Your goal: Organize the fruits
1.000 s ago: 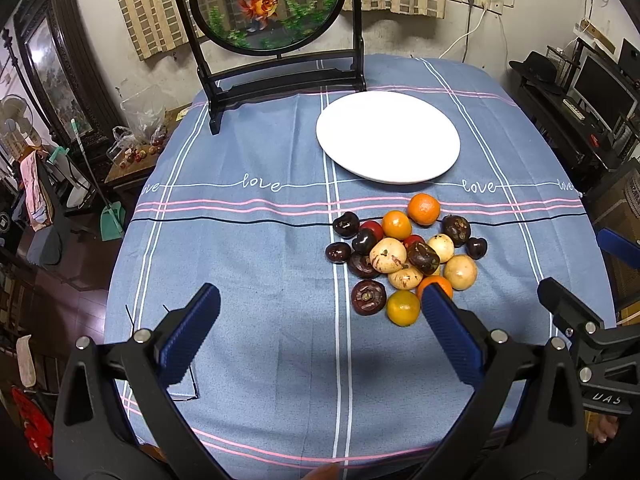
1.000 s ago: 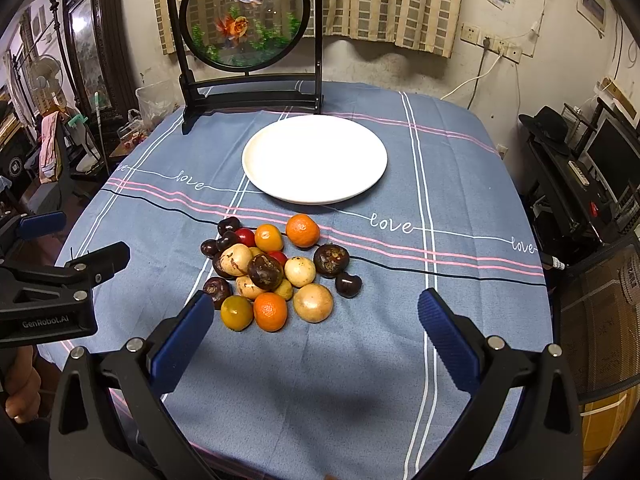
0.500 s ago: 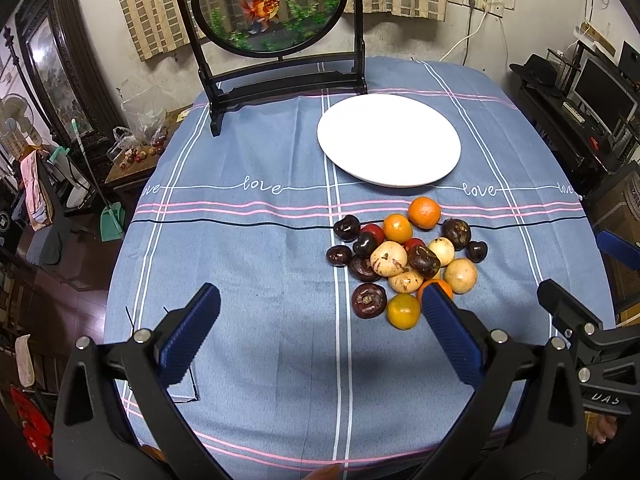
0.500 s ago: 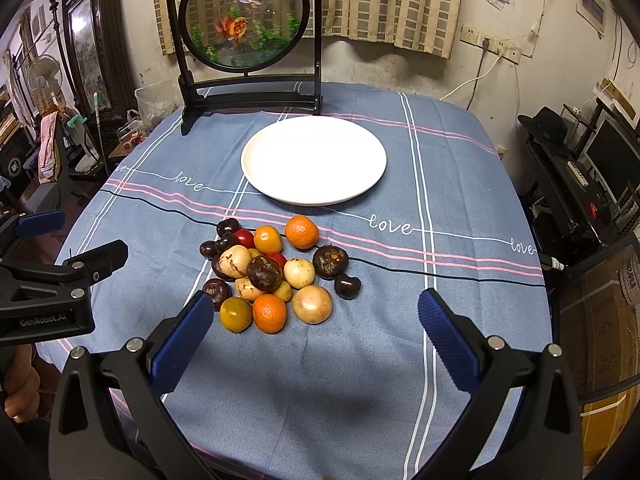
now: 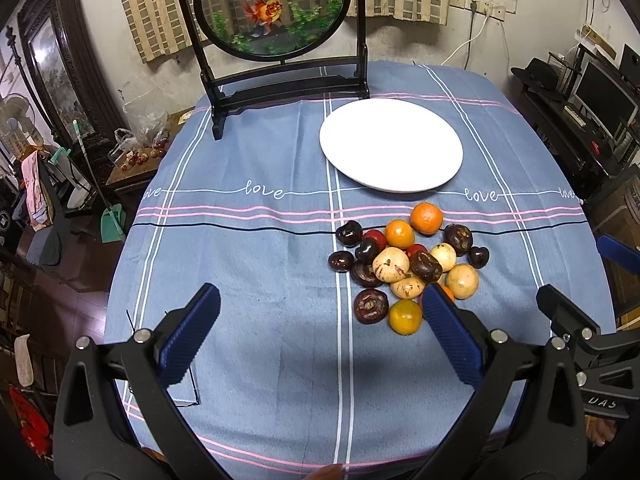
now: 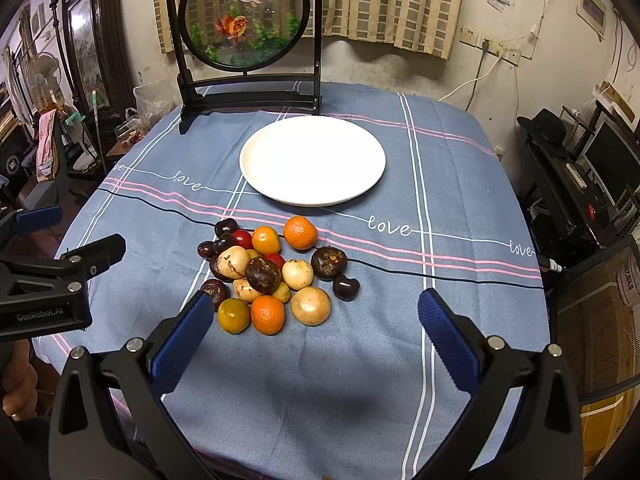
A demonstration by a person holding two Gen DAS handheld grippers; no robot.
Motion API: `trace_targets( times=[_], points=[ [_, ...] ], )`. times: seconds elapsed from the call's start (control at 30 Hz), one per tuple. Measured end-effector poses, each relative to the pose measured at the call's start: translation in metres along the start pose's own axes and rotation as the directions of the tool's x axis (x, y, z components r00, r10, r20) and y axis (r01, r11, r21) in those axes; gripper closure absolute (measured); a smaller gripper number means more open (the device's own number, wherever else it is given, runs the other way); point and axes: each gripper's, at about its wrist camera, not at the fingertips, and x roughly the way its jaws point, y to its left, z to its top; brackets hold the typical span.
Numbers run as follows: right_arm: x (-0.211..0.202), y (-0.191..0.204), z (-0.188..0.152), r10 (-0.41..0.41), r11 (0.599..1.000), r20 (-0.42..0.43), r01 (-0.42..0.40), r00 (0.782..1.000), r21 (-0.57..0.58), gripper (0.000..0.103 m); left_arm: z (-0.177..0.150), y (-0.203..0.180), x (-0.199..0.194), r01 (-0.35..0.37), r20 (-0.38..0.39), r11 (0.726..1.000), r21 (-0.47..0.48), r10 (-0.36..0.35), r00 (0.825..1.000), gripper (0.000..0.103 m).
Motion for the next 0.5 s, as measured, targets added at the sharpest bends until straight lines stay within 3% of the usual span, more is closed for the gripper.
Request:
trace_targets(
  times=[0.5],
  points=[
    [0.005,0.0014,0.0016,-0.013,1.0,-0.007,0.013,1.0,-0.012,0.001,0.0003,0.0019,-0.0016,-0.009,0.036,1.0,-0.009,0.009,0.999,0.002]
  ],
)
